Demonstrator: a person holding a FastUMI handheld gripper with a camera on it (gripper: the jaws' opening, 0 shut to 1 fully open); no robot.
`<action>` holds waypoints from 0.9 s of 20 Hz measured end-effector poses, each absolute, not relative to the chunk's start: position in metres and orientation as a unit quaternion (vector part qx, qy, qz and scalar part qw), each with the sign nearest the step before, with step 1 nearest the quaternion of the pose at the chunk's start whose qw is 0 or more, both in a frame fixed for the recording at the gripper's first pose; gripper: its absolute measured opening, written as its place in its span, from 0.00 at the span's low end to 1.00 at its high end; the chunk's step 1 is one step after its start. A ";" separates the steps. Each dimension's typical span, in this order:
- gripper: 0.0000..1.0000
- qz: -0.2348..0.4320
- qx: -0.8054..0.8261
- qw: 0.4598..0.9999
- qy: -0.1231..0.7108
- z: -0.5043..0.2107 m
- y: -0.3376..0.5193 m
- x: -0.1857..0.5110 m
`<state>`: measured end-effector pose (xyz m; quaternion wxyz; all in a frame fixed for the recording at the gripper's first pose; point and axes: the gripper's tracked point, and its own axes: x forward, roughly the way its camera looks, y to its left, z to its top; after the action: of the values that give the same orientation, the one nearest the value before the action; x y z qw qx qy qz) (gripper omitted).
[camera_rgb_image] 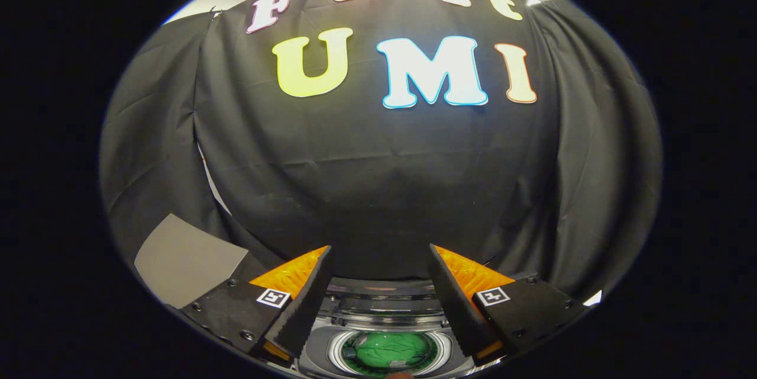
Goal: Put the clothes into the washing machine and then close the washing machine lid.
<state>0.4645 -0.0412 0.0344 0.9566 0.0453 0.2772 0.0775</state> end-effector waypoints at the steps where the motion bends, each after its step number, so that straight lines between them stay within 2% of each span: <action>1: 0.98 0.075 0.048 0.956 0.280 0.032 -0.041 0.469; 18: 0.98 0.072 0.016 0.939 0.335 -0.051 -0.026 0.519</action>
<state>0.5194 -0.0262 -0.0512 0.9394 0.0159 0.3348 0.0718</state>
